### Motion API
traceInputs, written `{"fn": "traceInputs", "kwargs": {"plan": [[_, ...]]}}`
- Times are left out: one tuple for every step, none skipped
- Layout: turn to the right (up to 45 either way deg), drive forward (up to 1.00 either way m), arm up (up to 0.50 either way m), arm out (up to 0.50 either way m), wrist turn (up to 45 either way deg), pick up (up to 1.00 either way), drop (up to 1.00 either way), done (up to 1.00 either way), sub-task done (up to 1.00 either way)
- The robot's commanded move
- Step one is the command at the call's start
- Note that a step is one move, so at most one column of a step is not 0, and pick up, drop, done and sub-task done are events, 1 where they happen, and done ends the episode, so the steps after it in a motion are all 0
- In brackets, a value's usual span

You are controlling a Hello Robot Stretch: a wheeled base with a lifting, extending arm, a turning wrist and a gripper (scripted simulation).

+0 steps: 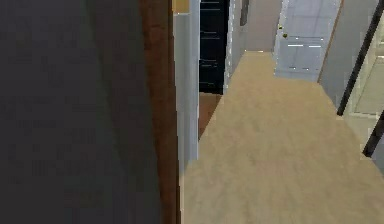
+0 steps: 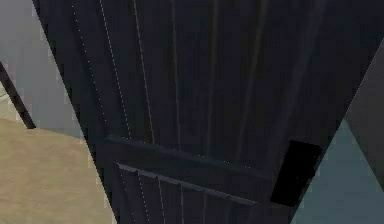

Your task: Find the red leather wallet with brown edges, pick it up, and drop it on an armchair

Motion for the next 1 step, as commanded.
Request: {"fn": "traceInputs", "kwargs": {"plan": [[18.0, 0.0, 0.0, 0.0, 0.0, 0.0, 0.0, 0.0, 0.0]]}}
